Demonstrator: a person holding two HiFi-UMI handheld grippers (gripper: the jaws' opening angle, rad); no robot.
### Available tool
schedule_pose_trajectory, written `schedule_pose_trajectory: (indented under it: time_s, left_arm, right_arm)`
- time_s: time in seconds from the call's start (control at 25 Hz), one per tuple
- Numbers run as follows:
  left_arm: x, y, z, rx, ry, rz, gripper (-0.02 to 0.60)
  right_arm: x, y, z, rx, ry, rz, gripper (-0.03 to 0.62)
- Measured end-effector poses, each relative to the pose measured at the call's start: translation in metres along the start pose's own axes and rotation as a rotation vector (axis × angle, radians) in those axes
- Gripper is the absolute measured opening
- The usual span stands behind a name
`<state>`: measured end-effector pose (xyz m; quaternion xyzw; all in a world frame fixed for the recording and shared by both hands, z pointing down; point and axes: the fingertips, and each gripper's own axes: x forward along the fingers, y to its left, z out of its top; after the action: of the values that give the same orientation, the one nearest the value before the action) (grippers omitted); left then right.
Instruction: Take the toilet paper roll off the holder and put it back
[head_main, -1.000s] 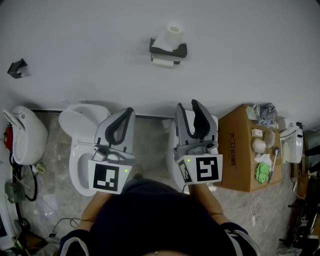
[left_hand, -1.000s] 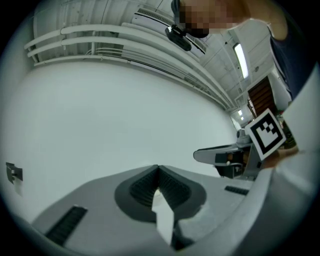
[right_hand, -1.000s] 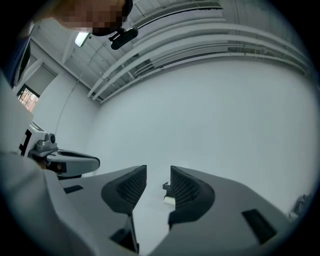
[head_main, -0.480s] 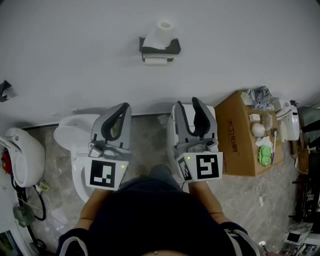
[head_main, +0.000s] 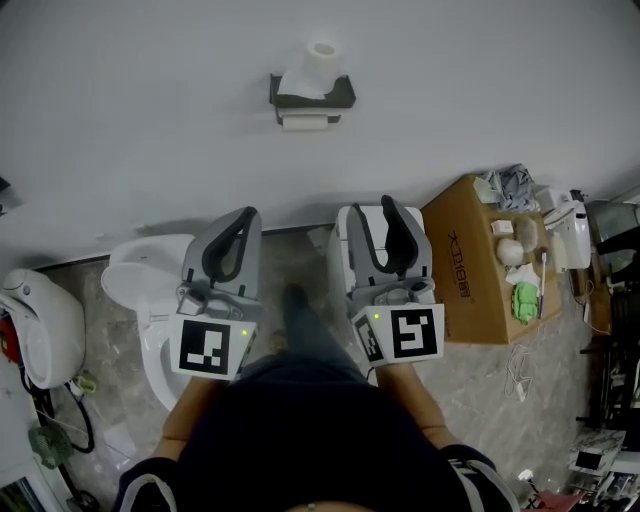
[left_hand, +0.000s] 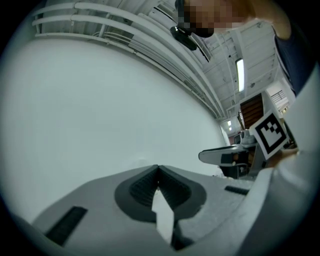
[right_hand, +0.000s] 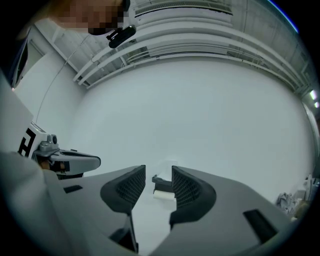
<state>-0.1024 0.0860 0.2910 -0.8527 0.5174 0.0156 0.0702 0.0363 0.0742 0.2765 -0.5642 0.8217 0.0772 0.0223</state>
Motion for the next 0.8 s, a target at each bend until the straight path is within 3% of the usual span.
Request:
schedule_pose_trajectory:
  time_s: [0.8]
  left_arm:
    - [0.084, 0.05, -0.007, 0.006, 0.001, 0.007, -0.002]
  right_arm:
    - [0.099, -0.023, -0.01, 0.01, -0.008, 0.028, 0.158]
